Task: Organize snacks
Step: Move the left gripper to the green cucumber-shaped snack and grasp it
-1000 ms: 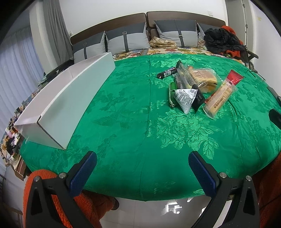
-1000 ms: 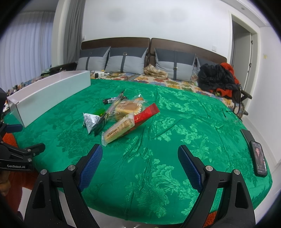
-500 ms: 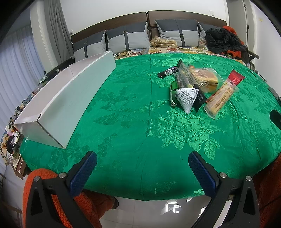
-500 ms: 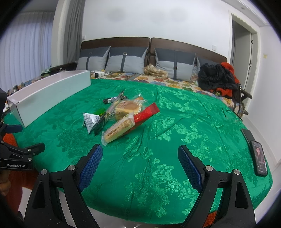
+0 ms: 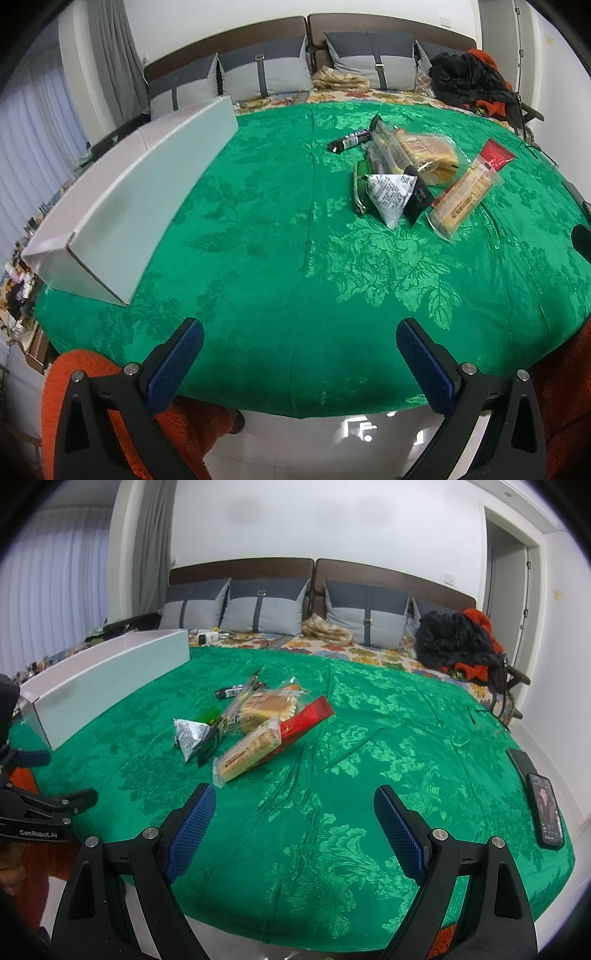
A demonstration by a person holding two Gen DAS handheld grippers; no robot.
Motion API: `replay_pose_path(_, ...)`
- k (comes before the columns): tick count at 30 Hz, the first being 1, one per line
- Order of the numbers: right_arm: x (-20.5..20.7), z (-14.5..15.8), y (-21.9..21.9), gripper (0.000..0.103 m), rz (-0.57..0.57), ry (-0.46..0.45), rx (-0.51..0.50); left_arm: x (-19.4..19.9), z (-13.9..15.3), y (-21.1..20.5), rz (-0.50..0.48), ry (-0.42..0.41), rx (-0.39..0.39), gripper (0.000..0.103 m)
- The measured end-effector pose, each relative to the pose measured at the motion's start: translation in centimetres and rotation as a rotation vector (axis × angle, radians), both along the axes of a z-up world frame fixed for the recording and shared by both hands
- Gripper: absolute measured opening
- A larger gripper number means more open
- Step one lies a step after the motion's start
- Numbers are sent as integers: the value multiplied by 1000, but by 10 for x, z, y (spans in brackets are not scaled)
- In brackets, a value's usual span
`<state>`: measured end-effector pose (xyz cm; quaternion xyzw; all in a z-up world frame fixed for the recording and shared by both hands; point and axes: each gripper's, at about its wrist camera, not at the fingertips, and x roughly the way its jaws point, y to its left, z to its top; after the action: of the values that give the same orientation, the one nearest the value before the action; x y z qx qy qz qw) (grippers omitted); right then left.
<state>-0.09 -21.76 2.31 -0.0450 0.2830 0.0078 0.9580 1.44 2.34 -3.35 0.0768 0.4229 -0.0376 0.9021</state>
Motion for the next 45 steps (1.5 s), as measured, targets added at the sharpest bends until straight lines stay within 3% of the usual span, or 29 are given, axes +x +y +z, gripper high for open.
replay_pose_path(11, 6, -9, 5, 90, 30, 65, 26, 13, -15, 1, -26, 101, -46, 103)
replay_pose_path(19, 15, -19, 2, 90, 26, 136, 34, 52, -20, -4, -23, 127, -59, 103)
replay_pose_path(23, 16, -18, -2, 90, 27, 149, 49, 64, -29, 2, -3, 183, -103, 103)
replay_pose_path(29, 23, -26, -7, 90, 29, 193, 92, 65, -42, 6, 23, 228, -69, 103)
replay_pose_path(45, 43, -48, -18, 90, 19, 283, 179, 60, -43, 10, 35, 210, -88, 103)
